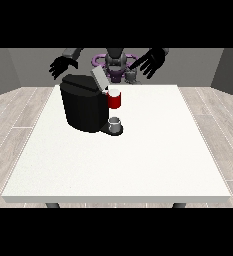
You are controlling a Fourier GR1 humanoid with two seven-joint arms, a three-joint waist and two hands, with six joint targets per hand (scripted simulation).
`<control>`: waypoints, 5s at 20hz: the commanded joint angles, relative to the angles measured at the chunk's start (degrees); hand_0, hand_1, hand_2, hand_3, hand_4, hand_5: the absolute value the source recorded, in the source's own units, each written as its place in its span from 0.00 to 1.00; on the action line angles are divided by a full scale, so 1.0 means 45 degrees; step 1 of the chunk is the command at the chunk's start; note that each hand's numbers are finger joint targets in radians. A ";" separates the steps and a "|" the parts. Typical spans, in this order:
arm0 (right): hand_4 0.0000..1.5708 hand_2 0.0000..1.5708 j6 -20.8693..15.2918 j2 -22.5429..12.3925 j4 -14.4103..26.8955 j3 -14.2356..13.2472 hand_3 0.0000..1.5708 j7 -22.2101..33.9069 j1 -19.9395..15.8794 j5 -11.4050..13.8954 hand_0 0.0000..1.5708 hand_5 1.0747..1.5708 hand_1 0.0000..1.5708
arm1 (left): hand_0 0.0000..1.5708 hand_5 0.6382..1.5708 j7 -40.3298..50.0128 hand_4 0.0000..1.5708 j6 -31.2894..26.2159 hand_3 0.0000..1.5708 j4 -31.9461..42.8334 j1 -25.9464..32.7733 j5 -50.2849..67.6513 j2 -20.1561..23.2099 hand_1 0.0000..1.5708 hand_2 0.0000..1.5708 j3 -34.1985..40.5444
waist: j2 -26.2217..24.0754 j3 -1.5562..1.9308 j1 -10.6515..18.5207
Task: Insert the coffee pod into the coffee machine and close the lid
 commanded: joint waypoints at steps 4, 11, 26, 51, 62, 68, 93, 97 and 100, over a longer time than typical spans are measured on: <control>0.24 0.00 0.1001 -0.0486 -0.1028 0.0437 0.00 0.0983 0.0779 -0.0291 0.00 1.00 0.00 | 0.00 1.00 -0.1067 0.00 -0.0155 0.00 0.0162 0.2836 0.2085 -0.1484 0.00 0.00 0.1444 | -0.2262 -0.0007 0.0983; 0.00 0.00 0.1612 -0.1556 -0.1264 -0.0041 0.00 0.1759 -0.0324 -0.0537 0.00 1.00 0.00 | 0.00 1.00 -0.1114 0.14 -0.0856 0.00 -0.0520 0.3950 0.3353 -0.2373 0.00 0.00 0.1854 | -0.3031 0.0009 0.2548; 0.08 0.00 0.2139 -0.1366 -0.0960 0.1017 0.00 0.2226 -0.1364 0.0432 0.00 1.00 0.00 | 0.00 1.00 -0.0755 0.00 -0.1615 0.00 -0.3689 0.7024 0.4934 -0.3070 0.00 0.00 0.1069 | -0.2389 0.0014 0.3675; 0.00 0.00 0.2704 -0.1618 0.3870 -0.0317 0.00 0.0725 -0.5709 0.0549 0.00 1.00 0.00 | 0.00 1.00 0.1292 0.00 -0.0388 0.00 -0.9218 0.9047 0.7048 -0.2867 0.00 0.00 -0.0752 | 0.0551 0.0015 0.3688; 0.00 0.00 0.2872 -0.1855 0.5053 -0.0689 0.00 0.0081 -0.6554 0.0735 0.00 1.00 0.00 | 0.00 1.00 0.2343 0.00 -0.0305 0.00 -1.0529 0.9276 0.7470 -0.2580 0.00 0.00 -0.0998 | 0.0914 0.0017 0.4087; 0.00 0.00 0.2935 -0.1055 0.4598 0.0206 0.00 0.0474 -0.6696 0.1174 0.00 1.00 0.00 | 0.00 1.00 0.1157 0.00 0.0020 0.00 -0.9113 0.9094 0.7430 -0.2220 0.00 0.00 -0.0455 | 0.0881 0.0013 0.3240; 0.11 0.00 0.2736 0.0647 0.4288 0.1480 0.00 -0.0238 -0.7353 0.2208 0.00 1.00 0.00 | 0.00 1.00 0.0659 0.12 -0.0063 0.00 -0.8581 0.9436 0.7735 -0.1874 0.00 0.00 -0.0500 | 0.0056 0.0013 0.3116; 0.17 0.00 0.2363 0.0673 0.3203 0.2726 0.00 -0.0930 -0.5437 0.0299 0.00 1.00 0.00 | 0.00 1.00 -0.0752 0.11 0.0450 0.00 -0.7807 1.0136 0.7178 -0.2566 0.00 0.00 -0.0779 | -0.0422 0.0011 0.2616; 0.16 0.00 0.2320 0.0681 0.2913 0.3127 0.00 -0.0952 -0.3646 -0.0139 0.00 1.00 0.00 | 0.00 1.00 0.0381 0.16 0.0452 0.00 -0.8250 0.9999 0.7593 -0.2395 0.00 0.00 -0.0575 | -0.1458 0.0016 0.2117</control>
